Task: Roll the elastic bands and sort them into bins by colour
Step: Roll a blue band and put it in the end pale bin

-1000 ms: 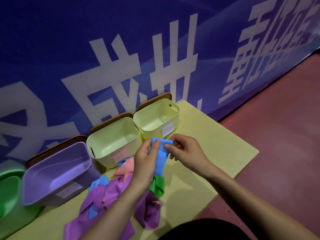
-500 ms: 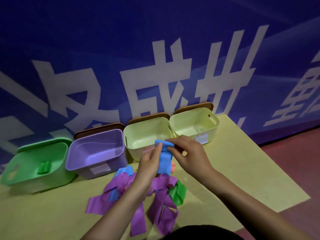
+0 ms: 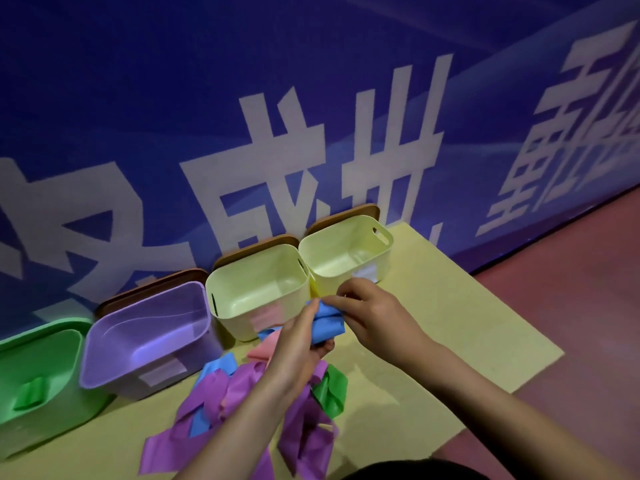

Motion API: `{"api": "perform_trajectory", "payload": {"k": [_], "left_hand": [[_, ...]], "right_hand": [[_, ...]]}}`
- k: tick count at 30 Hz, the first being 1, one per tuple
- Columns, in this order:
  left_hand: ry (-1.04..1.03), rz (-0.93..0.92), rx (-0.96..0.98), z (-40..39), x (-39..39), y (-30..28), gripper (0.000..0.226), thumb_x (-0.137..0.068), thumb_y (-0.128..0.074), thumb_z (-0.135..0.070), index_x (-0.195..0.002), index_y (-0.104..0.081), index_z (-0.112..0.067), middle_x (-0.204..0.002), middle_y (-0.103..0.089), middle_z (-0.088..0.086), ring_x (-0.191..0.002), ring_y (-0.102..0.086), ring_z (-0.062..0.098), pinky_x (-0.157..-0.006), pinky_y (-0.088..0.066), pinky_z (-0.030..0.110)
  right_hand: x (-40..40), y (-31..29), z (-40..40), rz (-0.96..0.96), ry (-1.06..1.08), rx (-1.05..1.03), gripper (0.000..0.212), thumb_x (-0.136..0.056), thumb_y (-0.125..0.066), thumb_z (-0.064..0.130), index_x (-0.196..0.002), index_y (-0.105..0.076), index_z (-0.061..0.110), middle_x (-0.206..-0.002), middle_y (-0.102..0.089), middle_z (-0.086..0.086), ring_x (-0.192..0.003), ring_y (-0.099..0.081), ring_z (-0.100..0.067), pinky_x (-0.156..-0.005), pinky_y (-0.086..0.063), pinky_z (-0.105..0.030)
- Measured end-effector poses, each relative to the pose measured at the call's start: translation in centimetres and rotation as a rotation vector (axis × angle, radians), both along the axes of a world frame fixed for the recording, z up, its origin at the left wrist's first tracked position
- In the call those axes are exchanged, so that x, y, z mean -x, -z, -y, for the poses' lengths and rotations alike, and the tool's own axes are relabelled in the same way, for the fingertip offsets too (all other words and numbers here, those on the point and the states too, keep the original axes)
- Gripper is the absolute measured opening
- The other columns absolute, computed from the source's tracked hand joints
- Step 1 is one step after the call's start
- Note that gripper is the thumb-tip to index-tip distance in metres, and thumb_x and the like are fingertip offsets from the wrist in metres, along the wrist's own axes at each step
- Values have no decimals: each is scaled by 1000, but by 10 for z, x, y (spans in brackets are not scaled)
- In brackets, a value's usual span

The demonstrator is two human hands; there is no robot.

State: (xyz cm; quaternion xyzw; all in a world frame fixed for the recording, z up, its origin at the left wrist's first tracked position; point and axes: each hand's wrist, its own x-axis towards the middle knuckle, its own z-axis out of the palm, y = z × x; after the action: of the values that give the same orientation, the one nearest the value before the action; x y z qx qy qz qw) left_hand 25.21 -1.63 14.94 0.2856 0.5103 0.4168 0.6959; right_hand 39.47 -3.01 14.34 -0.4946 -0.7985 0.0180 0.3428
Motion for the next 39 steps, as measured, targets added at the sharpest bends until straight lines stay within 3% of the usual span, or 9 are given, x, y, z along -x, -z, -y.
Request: {"api": "perform_trajectory", "payload": {"k": [7, 11, 15, 18, 22, 28, 33, 36, 39], "left_hand": [[150, 146, 115, -1, -9, 4, 15, -93, -58, -23, -94, -62, -8, -64, -53, 2, -49, -47, 8, -51, -40, 17], [130, 35, -3, -3, -5, 14, 13, -94, -56, -17, -89, -62, -7, -66, -54, 0, -58, -48, 9, -49, -42, 15], [173, -174, -267, 2, 7, 14, 20, -92, -60, -21, -87, -58, -1, -70, -52, 9, -67, -46, 19, -59, -41, 23], [180, -204, -316, 7, 16, 10, 31, -84, -63, -27, -93, -60, 3, -75, -56, 14, -72, -49, 23, -67, -39, 36], [112, -53, -113, 5, 24, 9, 13, -92, -58, -14, -93, -67, -5, -74, -65, 6, -65, -60, 14, -62, -48, 23], [45, 272, 100, -3, 35, 0, 14, -92, -51, -4, -94, -63, 1, -78, -68, 16, -68, -71, 20, -62, -57, 23], [15, 341, 110, -9, 40, -3, 18, -94, -52, -11, -102, -62, 2, -87, -72, 19, -77, -73, 23, -68, -59, 25], [-61, 332, 87, -13, 45, 0, 14, -93, -52, -4, -101, -63, 1, -89, -72, 16, -76, -73, 19, -67, -58, 23], [-124, 317, 29, -13, 55, 0, 14, -93, -50, 2, -94, -63, -1, -89, -69, 14, -73, -71, 15, -69, -58, 21]], "right_hand": [[-19, 12, 18, -4, 95, -14, 41, -83, -43, 8, -118, -64, 10, -100, -58, -9, -85, -58, -25, -66, -52, -33], [-13, 17, 24, -473, 139, 184, 42, -88, -41, 10, -124, -62, 15, -109, -59, 2, -97, -57, -5, -85, -49, -22], [2, 4, 19, -869, 149, 588, 19, -93, -59, 16, -110, -67, 16, -85, -68, 0, -67, -62, -6, -67, -50, -18], [14, 7, 13, -864, 108, 605, 7, -88, -65, 9, -92, -69, 4, -65, -62, 0, -57, -56, -6, -58, -45, -18], [23, 14, 6, -630, 158, 354, 7, -83, -66, 20, -87, -68, 15, -73, -62, 1, -64, -53, -9, -62, -44, -23], [22, 12, -3, -245, 36, 85, 23, -87, -60, 22, -106, -70, 14, -87, -59, 2, -78, -53, -7, -70, -42, -14], [18, 7, -15, -85, -44, 55, 31, -86, -61, 10, -117, -67, 11, -103, -62, -4, -95, -56, -16, -83, -42, -16], [21, 6, -15, -172, -142, 202, 43, -87, -49, 18, -129, -60, 12, -122, -58, -3, -115, -52, -14, -98, -40, -20], [41, 6, -8, -638, -89, 479, 49, -92, -60, 23, -139, -47, 18, -129, -57, 1, -120, -53, -7, -96, -46, -20]]}}
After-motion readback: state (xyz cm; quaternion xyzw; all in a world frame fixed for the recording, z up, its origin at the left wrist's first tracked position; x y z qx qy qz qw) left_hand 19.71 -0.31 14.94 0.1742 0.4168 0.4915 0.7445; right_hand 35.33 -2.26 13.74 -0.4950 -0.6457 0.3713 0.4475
